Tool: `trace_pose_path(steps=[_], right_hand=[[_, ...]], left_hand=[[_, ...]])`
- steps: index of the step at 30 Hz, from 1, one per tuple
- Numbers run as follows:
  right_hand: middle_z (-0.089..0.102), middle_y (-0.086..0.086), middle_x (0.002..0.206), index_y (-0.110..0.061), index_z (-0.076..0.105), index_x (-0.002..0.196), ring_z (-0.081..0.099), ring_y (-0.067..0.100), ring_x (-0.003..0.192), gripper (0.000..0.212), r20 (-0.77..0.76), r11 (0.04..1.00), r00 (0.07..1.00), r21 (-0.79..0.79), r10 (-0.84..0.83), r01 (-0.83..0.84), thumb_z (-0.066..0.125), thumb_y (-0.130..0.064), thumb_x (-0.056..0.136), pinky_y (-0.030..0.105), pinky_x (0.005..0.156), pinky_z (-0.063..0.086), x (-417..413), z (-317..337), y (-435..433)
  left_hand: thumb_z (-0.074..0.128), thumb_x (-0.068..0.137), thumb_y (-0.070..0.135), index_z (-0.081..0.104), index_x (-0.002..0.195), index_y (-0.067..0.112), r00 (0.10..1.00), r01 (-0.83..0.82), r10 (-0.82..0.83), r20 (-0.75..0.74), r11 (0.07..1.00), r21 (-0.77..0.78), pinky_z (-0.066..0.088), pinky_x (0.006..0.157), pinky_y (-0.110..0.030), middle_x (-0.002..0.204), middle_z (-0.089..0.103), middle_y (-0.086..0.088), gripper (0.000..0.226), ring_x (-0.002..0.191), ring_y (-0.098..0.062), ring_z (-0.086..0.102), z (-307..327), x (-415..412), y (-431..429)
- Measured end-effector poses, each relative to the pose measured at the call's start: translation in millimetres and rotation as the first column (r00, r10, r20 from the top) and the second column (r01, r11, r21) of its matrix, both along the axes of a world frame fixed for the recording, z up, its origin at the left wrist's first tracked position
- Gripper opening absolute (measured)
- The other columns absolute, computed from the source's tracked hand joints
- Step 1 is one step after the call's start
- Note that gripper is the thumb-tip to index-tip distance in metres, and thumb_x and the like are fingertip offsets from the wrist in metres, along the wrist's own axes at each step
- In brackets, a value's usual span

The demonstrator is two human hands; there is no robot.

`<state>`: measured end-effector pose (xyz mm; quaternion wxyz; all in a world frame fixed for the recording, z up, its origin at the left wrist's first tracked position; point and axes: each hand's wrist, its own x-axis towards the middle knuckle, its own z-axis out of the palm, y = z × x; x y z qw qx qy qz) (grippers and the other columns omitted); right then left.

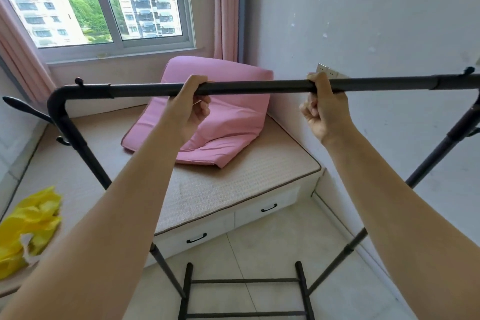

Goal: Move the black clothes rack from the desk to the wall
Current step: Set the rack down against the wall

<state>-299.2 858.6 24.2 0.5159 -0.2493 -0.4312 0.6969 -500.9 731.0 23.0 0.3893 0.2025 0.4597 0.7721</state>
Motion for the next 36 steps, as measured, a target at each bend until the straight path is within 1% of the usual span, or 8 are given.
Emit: trace_pose_path(steps=[5,13,16,19,23,27,31,36], right_hand=[[0.029,-0.004,0.033,-0.015,0.044,0.06,0.021,0.01,0.031,0.034,-0.017,0.998,0.998,0.011,-0.057,0.057,0.062,-0.011,0.089,0.023,0.04,0.023,35,1,35],[0.03,-0.004,0.035,-0.014,0.045,0.059,0.02,0.011,0.033,0.033,0.006,0.986,0.986,0.011,-0.169,0.169,0.062,-0.012,0.088,0.024,0.043,0.021,81,1,73],[0.03,-0.003,0.035,-0.015,0.046,0.053,0.02,0.011,0.033,0.038,-0.001,0.976,0.976,0.002,-0.217,0.217,0.062,-0.012,0.087,0.024,0.043,0.02,94,2,84],[0.03,-0.003,0.034,-0.015,0.044,0.054,0.02,0.011,0.032,0.038,-0.005,0.961,0.961,-0.002,-0.275,0.275,0.063,-0.012,0.087,0.025,0.044,0.019,107,0,99],[0.032,-0.004,0.034,-0.015,0.042,0.055,0.022,0.01,0.031,0.038,-0.003,0.943,0.943,-0.01,-0.333,0.332,0.063,-0.011,0.088,0.025,0.043,0.02,118,0,116],[0.032,-0.004,0.034,-0.014,0.041,0.058,0.022,0.011,0.031,0.037,0.011,0.916,0.916,-0.018,-0.4,0.4,0.063,-0.012,0.087,0.029,0.047,0.017,128,2,136],[0.031,-0.004,0.035,-0.014,0.039,0.057,0.02,0.012,0.032,0.038,0.024,0.862,0.863,-0.051,-0.504,0.505,0.063,-0.013,0.086,0.031,0.05,0.015,138,0,160],[0.028,-0.003,0.038,-0.015,0.036,0.056,0.019,0.013,0.036,0.04,0.059,0.835,0.836,-0.048,-0.546,0.549,0.064,-0.015,0.085,0.028,0.046,0.02,147,0,170]], left_hand=[[0.066,0.092,0.017,0.061,0.075,0.012,0.998,0.057,-0.057,-0.009,0.998,0.016,0.039,0.039,-0.012,0.046,0.057,0.004,0.018,0.036,-0.003,0.05,0,26,49],[0.065,0.092,0.016,0.061,0.07,0.013,0.984,0.176,-0.175,-0.007,0.984,0.029,0.041,0.039,-0.012,0.046,0.058,0.005,0.022,0.037,-0.003,0.052,0,62,111],[0.066,0.091,0.014,0.064,0.064,0.013,0.978,0.208,-0.208,-0.003,0.978,0.029,0.041,0.039,-0.012,0.047,0.058,0.004,0.027,0.037,-0.003,0.051,0,72,133],[0.067,0.09,0.013,0.068,0.058,0.014,0.964,0.266,-0.266,0.009,0.963,0.034,0.041,0.04,-0.011,0.048,0.059,0.003,0.032,0.039,-0.003,0.052,0,83,157],[0.067,0.09,0.013,0.064,0.071,0.01,0.955,0.297,-0.298,0.015,0.955,0.018,0.042,0.04,-0.011,0.048,0.058,0.003,0.02,0.038,-0.003,0.051,2,90,187],[0.068,0.09,0.013,0.066,0.083,0.006,0.93,0.367,-0.367,0.024,0.93,0.008,0.041,0.04,-0.011,0.051,0.062,0.005,0.01,0.04,-0.002,0.051,4,96,225],[0.069,0.089,0.015,0.065,0.085,0.007,0.886,0.464,-0.464,0.012,0.886,-0.019,0.04,0.041,-0.013,0.053,0.059,0.004,0.009,0.039,-0.003,0.05,1,104,266],[0.07,0.088,0.016,0.061,0.093,0.006,0.873,0.487,-0.486,0.043,0.874,0.002,0.041,0.041,-0.013,0.053,0.057,0.003,0.015,0.039,-0.003,0.051,-3,109,293]])
